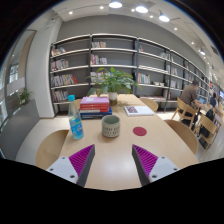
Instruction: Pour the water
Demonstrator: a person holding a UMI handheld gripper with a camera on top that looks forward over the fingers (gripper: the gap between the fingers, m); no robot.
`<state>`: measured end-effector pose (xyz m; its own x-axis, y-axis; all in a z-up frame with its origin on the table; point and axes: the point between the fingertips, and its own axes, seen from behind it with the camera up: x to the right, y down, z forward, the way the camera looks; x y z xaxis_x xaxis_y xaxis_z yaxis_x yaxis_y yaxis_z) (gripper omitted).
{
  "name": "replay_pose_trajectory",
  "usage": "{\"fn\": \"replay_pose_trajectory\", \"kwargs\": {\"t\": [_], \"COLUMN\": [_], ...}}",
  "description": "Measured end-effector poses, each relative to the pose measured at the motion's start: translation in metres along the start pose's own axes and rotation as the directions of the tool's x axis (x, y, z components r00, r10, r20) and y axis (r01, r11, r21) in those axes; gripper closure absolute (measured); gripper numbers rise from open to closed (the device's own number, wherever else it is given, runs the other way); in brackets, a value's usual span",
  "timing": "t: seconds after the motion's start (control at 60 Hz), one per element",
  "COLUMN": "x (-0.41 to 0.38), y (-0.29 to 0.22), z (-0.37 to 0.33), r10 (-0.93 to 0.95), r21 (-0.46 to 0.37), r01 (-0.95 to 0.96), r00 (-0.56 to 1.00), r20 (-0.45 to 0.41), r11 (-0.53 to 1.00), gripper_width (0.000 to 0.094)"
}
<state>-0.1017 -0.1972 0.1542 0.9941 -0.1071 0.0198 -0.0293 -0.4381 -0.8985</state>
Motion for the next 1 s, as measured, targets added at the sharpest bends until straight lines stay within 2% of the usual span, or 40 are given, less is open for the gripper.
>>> {"fn": "replay_pose_trajectory", "kwargs": {"t": [0.15, 0.25, 0.667, 0.817, 0.883, 0.933, 1.0], "x": [-0.079, -0.117, -0.195, -0.204, -0.203, -0.198, -0.201], "y": [0.005, -0.004, -0.06, -0.059, -0.059, -0.063, -0.064], "z": [0.034, 0.06, 0.207, 0.245, 0.257, 0.261, 0.261], "r10": [-0.012, -0.022, -0.051, -0.058, -0.067, -0.075, -0.067], "r21": [-0.005, 0.004, 0.06, 0.075, 0.106, 0.148, 0.192], "r01": [0.012, 0.022, 0.042, 0.048, 0.052, 0.056, 0.038], "r00": [0.995, 0.99, 0.987, 0.988, 0.987, 0.99, 0.987], "r20": [0.103, 0.136, 0.151, 0.146, 0.146, 0.123, 0.146], "r11": [1.0, 1.0, 0.997, 0.996, 0.993, 0.987, 0.981], "gripper_width": [0.0177, 0.0175, 0.0175, 0.018, 0.0236, 0.0353, 0.0417]}}
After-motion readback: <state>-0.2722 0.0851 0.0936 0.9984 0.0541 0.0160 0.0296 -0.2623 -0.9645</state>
